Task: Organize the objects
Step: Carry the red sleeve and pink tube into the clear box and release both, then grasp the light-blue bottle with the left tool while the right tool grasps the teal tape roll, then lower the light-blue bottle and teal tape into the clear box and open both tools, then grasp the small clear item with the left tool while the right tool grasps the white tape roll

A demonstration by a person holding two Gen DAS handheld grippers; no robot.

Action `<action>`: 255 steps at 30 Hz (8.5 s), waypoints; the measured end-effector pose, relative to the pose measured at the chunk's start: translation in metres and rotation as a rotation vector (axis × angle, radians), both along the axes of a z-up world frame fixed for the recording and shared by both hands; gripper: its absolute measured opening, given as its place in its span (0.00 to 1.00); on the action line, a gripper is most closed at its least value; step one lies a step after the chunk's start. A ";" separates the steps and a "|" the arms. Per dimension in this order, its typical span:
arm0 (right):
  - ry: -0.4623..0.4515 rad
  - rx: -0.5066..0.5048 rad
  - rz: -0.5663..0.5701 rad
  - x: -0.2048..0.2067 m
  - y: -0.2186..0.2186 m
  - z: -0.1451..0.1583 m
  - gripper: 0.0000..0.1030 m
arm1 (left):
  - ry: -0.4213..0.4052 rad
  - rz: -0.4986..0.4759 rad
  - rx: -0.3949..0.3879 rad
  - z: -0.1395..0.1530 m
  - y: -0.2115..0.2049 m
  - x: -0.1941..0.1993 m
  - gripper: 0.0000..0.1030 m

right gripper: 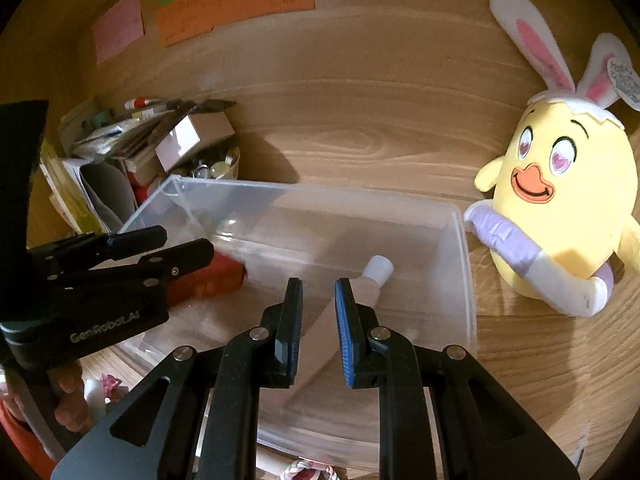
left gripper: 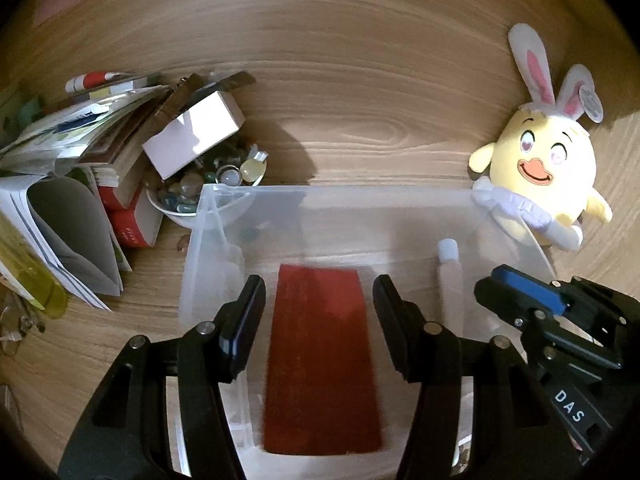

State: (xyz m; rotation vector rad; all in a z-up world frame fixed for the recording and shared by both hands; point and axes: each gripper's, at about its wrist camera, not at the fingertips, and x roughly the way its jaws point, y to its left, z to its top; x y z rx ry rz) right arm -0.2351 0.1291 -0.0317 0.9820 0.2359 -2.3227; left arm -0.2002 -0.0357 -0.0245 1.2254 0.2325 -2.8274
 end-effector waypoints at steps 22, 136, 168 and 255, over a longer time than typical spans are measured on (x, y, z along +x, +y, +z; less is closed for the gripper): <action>0.143 0.002 -0.013 0.048 0.033 0.040 0.73 | 0.083 -0.011 -0.024 0.037 -0.007 0.068 0.88; 0.165 -0.138 -0.039 0.093 0.079 0.047 0.37 | 0.201 -0.007 0.016 0.060 -0.003 0.130 0.23; 0.041 -0.034 -0.049 0.020 0.033 0.007 0.37 | 0.036 -0.026 0.007 0.012 -0.007 0.038 0.24; -0.017 0.087 0.109 0.101 -0.020 -0.038 0.26 | -0.121 -0.158 0.009 -0.046 -0.003 0.159 0.25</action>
